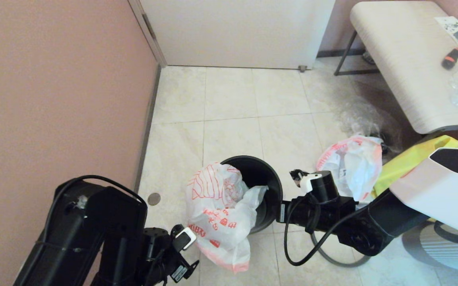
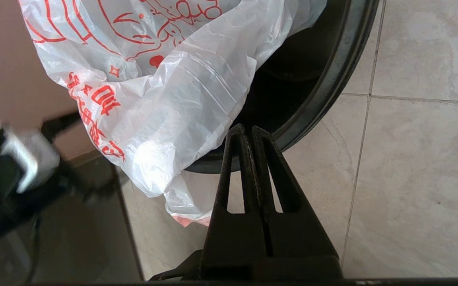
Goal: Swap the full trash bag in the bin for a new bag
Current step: Put the new garbage bag on the trash can
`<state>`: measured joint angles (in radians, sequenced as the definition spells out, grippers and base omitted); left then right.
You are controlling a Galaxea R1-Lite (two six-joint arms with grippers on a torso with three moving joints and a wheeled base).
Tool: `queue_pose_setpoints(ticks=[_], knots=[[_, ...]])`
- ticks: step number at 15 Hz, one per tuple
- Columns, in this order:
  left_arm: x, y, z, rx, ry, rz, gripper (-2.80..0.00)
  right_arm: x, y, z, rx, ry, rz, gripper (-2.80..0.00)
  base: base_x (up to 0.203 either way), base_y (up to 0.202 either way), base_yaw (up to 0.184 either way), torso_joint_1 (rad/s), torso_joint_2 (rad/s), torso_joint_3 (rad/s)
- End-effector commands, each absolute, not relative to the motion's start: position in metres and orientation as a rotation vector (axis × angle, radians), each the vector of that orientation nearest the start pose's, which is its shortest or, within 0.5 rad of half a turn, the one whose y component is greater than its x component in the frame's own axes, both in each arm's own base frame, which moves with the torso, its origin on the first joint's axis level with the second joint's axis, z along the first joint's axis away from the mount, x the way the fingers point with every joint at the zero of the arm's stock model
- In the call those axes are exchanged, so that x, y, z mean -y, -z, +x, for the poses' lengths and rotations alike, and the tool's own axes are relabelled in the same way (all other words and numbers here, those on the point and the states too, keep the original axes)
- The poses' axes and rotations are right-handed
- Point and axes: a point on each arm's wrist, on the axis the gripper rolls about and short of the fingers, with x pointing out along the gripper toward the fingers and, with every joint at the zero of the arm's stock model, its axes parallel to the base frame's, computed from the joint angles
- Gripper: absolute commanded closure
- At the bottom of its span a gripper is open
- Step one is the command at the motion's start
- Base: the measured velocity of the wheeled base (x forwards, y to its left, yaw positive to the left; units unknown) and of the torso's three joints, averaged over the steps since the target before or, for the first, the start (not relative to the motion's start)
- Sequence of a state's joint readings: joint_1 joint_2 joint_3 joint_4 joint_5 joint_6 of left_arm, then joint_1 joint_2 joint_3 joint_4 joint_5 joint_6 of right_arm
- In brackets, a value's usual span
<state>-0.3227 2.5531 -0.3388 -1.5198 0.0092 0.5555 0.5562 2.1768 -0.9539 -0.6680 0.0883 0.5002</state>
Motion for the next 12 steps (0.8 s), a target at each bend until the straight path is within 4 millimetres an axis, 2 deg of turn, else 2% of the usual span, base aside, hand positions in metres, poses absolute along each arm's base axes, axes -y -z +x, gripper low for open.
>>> queue_pose_setpoints(ticks=[1, 5, 9, 12], knots=[[0.092, 0.081, 0.265, -0.585, 0.506, 0.648, -2.80, -0.207, -0.054, 0.330, -0.687, -0.474, 0.344, 0.00, 0.000, 0.000, 0.000, 0.000, 0.00, 0.000], [0.118, 0.088, 0.255, -0.570, 0.591, 0.679, -2.80, -0.203, -0.063, 0.332, -0.672, -0.466, 0.377, 0.00, 0.000, 0.000, 0.000, 0.000, 0.00, 0.000], [0.125, 0.092, 0.246, -0.602, 0.586, 0.678, -2.80, -0.204, -0.063, 0.332, -0.671, -0.466, 0.379, 0.00, 0.000, 0.000, 0.000, 0.000, 0.00, 0.000], [0.145, 0.094, 0.240, -0.575, 0.601, 0.715, -2.80, -0.199, -0.081, 0.330, -0.634, -0.470, 0.401, 0.00, 0.000, 0.000, 0.000, 0.000, 0.00, 0.000]])
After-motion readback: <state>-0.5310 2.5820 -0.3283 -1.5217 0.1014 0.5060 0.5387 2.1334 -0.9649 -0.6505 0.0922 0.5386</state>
